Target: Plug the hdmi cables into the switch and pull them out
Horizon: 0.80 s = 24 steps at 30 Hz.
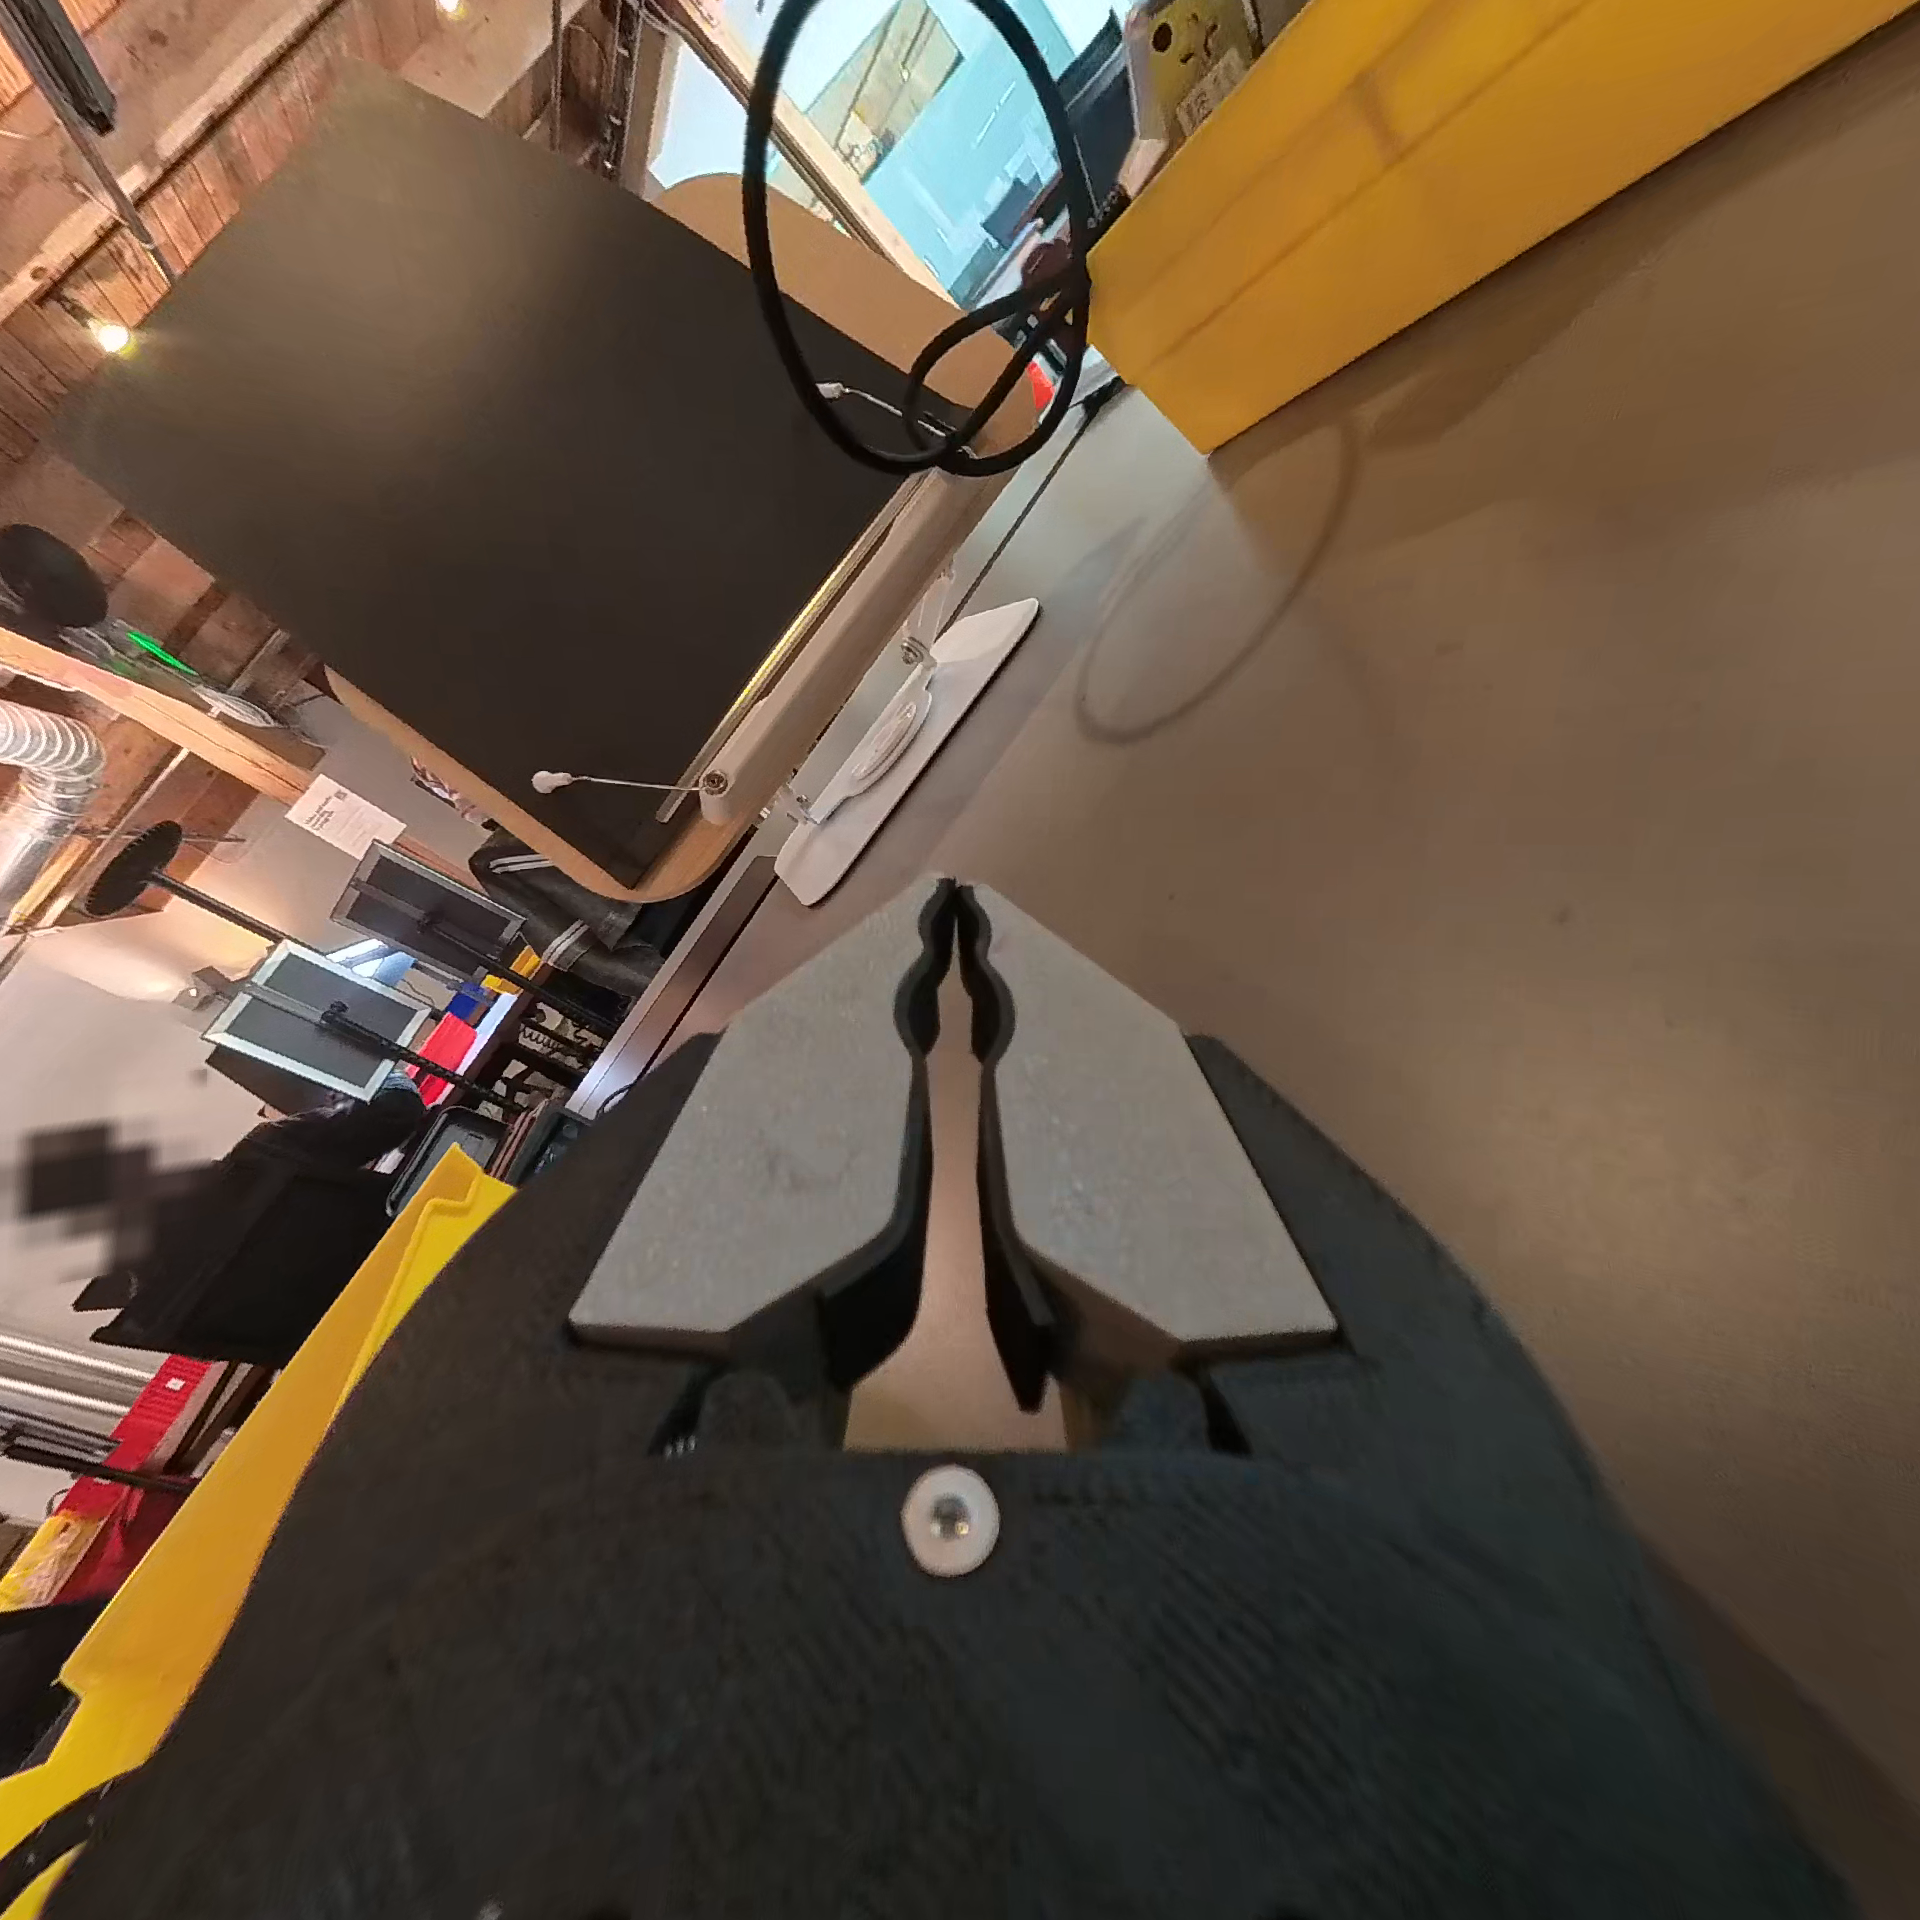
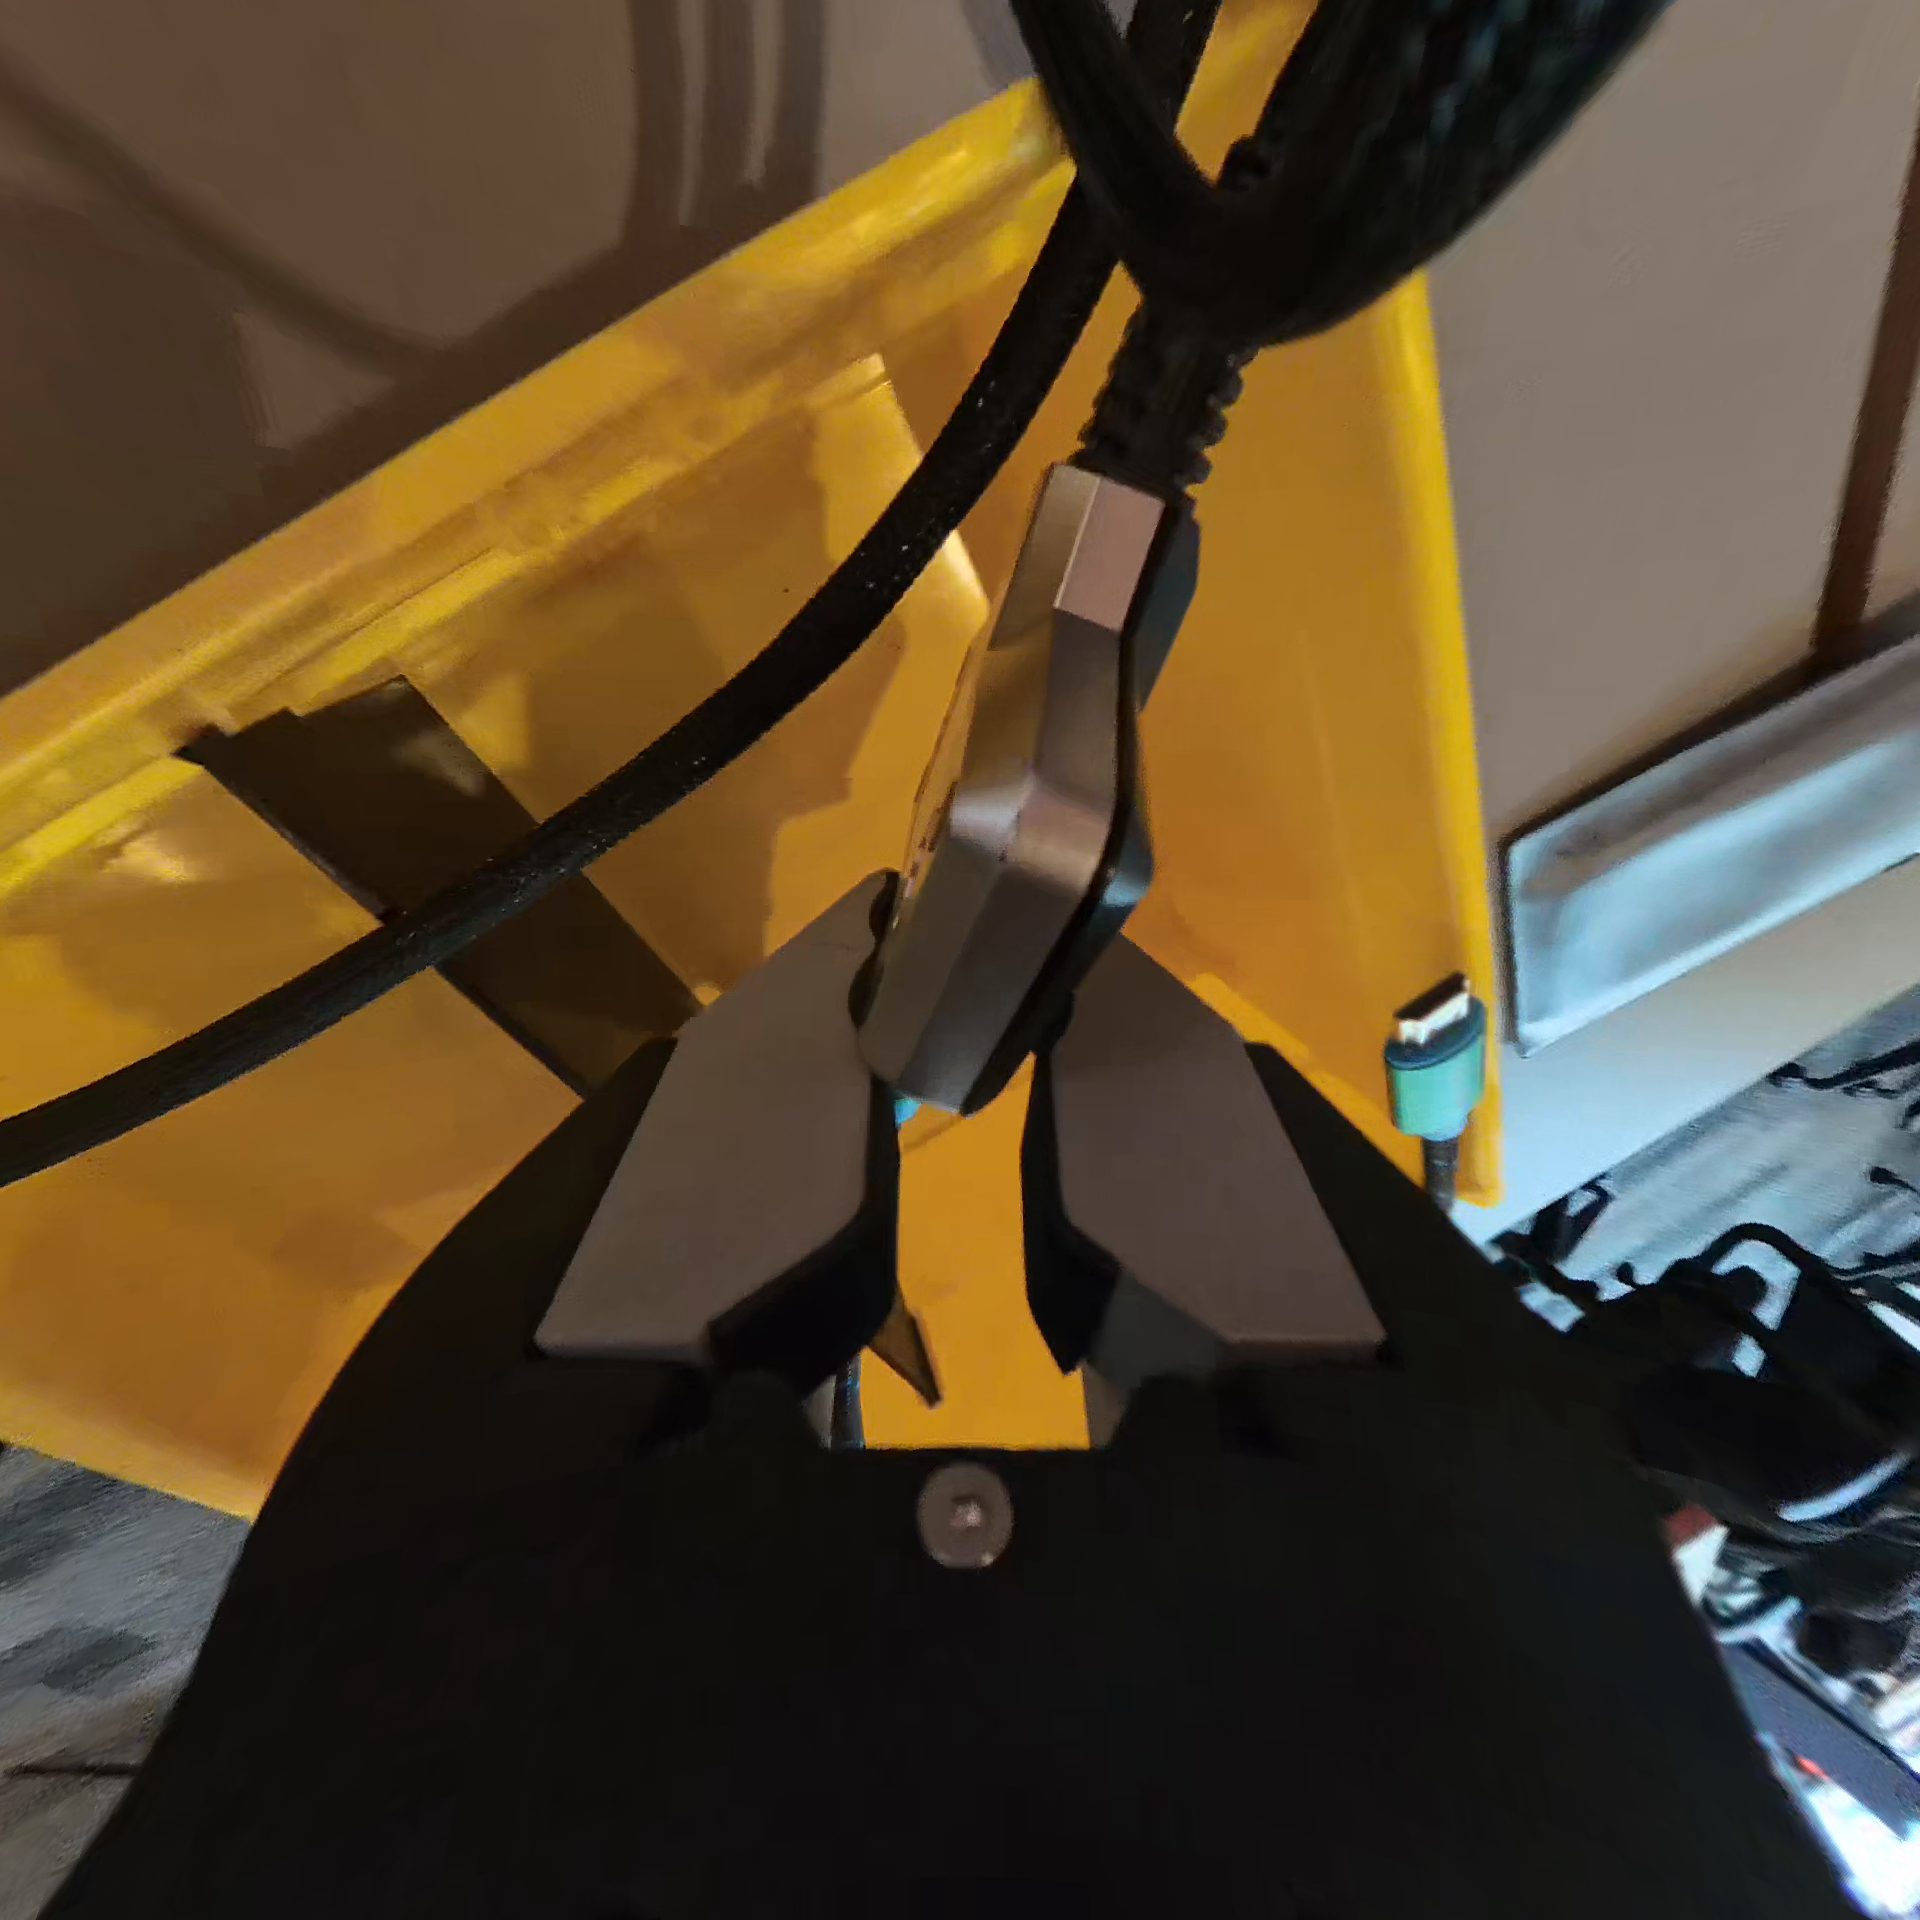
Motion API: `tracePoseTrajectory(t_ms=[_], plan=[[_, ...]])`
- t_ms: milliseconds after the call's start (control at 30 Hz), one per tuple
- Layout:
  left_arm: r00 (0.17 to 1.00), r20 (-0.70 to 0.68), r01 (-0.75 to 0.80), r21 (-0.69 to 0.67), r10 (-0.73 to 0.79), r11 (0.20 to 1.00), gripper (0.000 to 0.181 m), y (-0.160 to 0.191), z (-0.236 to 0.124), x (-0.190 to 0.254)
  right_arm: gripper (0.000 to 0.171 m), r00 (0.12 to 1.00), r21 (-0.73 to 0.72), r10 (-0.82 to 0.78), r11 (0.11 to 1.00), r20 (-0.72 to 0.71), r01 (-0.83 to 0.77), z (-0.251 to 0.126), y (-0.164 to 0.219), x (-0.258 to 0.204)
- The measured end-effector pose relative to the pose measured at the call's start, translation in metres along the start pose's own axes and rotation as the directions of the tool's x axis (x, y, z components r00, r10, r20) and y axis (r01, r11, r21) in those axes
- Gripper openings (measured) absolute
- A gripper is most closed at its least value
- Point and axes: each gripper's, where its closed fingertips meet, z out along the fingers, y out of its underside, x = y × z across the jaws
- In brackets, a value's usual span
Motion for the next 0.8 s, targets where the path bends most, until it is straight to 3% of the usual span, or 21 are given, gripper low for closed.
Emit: tracePoseTrajectory(t_ms=[100, 133, 200, 267, 433, 600, 700, 800], plan=[[1.0, 0.004, -0.003, -0.006, 0.003, 1.0, 0.0, 0.001, 0.0, 0.0, 0.02, 0.999, 0.002, 0.022, 1.0, 0.048, -0.022, 0.015, 0.004, -0.011], [1.0, 0.006, -0.005, -0.009, 0.005, 1.0, 0.0, 0.001, 0.0, 0.0, 0.011, 0.998, -0.024, 0.04, 0.999, 0.053, -0.039, 0.02, 0.009, -0.014], [1.0, 0.008, -0.015, -0.018, 0.015, 1.0, 0.0, 0.003, 0.001, 0.0, 0.012, 0.999, -0.063, 0.025, 0.998, -0.021, -0.026, 0.024, 0.013, -0.012], [1.0, 0.005, -0.028, -0.024, 0.028, 0.999, 0.0, 0.003, 0.001, 0.002, 0.015, 0.989, -0.047, 0.013, 0.999, -0.144, -0.02, 0.011, 0.009, 0.002], [0.999, 0.003, -0.04, -0.03, 0.04, 0.999, 0.0, 0.004, 0.002, 0.003, 0.033, 0.981, 0.204, 0.18, 0.965, -0.071, -0.163, -0.046, -0.01, 0.007], [1.0, 0.015, -0.017, -0.028, 0.018, 0.999, 0.0, 0.004, 0.001, -0.001, 0.048, 0.964, 0.278, 0.248, 0.936, -0.092, -0.214, -0.078, 0.005, 0.016], [0.999, 0.008, -0.035, -0.032, 0.035, 0.999, 0.0, 0.005, 0.002, 0.002, 0.052, 0.969, 0.413, 0.247, 0.884, -0.014, -0.22, -0.103, -0.025, -0.004], [0.999, 0.005, -0.033, -0.035, 0.033, 0.999, 0.0, 0.005, 0.002, 0.002, 0.066, 0.993, 0.435, 0.118, 0.895, -0.02, -0.098, -0.11, -0.073, -0.049]])
